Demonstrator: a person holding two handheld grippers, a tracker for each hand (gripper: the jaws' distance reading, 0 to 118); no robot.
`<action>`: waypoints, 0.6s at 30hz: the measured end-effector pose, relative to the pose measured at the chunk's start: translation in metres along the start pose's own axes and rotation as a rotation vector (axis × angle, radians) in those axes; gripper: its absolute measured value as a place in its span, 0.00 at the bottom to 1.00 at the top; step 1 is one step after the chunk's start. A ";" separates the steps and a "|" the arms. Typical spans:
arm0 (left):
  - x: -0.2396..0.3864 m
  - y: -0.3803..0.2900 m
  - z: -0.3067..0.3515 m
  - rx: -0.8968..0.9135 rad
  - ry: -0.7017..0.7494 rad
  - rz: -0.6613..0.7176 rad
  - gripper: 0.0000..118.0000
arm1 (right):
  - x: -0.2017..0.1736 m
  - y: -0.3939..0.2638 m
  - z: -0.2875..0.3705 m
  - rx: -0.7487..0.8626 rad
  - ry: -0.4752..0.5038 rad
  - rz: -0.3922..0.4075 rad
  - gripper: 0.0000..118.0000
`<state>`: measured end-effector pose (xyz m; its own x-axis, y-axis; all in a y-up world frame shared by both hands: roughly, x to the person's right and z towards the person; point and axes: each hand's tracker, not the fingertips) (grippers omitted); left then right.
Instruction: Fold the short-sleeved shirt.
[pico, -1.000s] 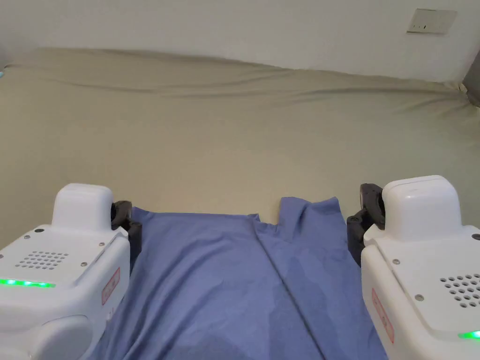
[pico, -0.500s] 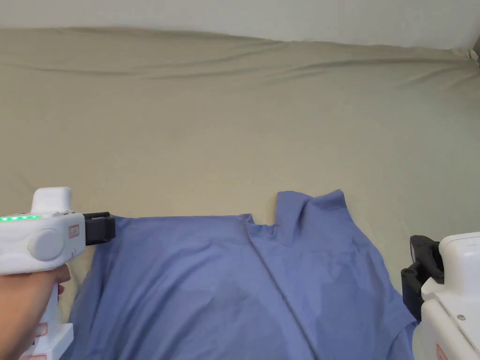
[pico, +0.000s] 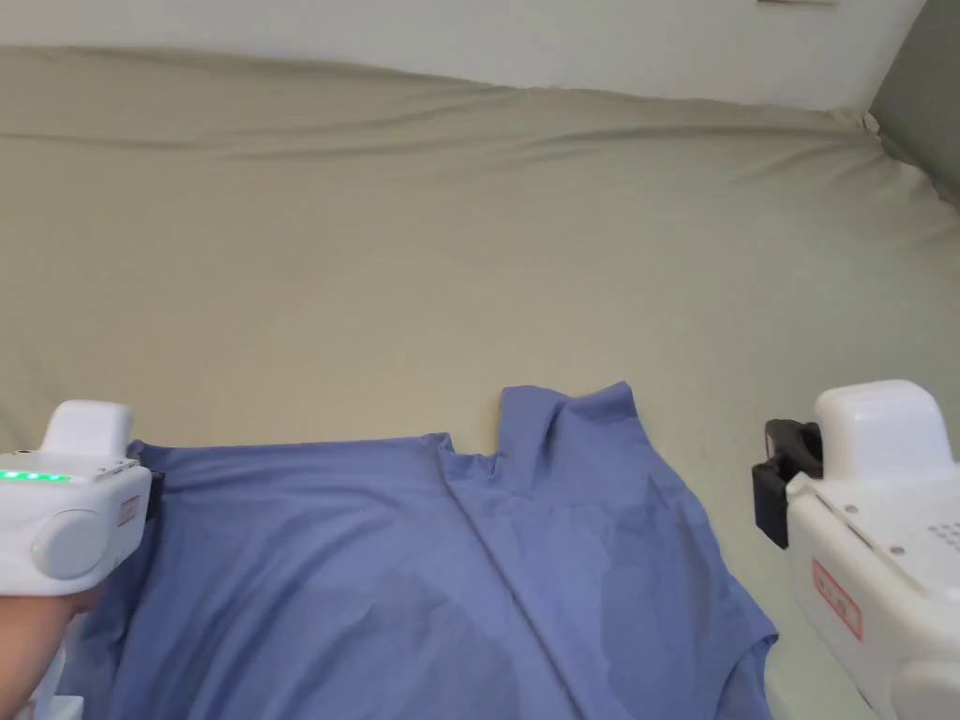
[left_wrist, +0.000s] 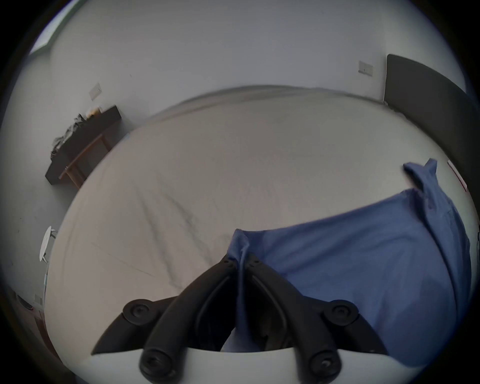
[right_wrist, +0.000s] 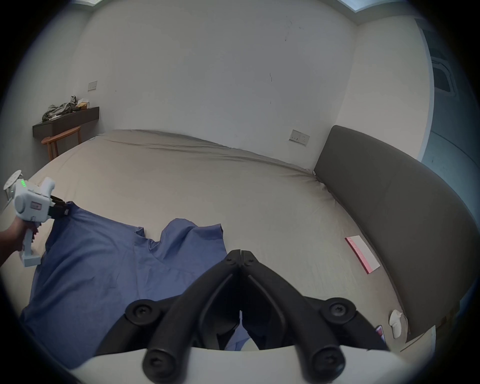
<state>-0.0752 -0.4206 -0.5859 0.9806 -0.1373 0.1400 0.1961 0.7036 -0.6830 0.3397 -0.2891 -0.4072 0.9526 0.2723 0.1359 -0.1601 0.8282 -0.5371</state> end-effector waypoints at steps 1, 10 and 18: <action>-0.001 0.005 0.015 0.022 -0.008 0.001 0.01 | 0.004 0.002 -0.008 -0.012 0.009 -0.002 0.00; -0.012 0.016 0.112 0.217 0.043 -0.075 0.01 | 0.012 -0.012 -0.132 -0.322 0.080 -0.009 0.91; -0.025 -0.007 0.133 0.202 0.058 -0.068 0.01 | 0.004 -0.071 -0.235 -0.559 0.075 -0.042 0.97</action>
<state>-0.1013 -0.3294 -0.4888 0.9648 -0.2255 0.1353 0.2629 0.8159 -0.5149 0.4154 -0.4619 -0.5648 0.9742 0.1923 0.1184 0.0205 0.4468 -0.8944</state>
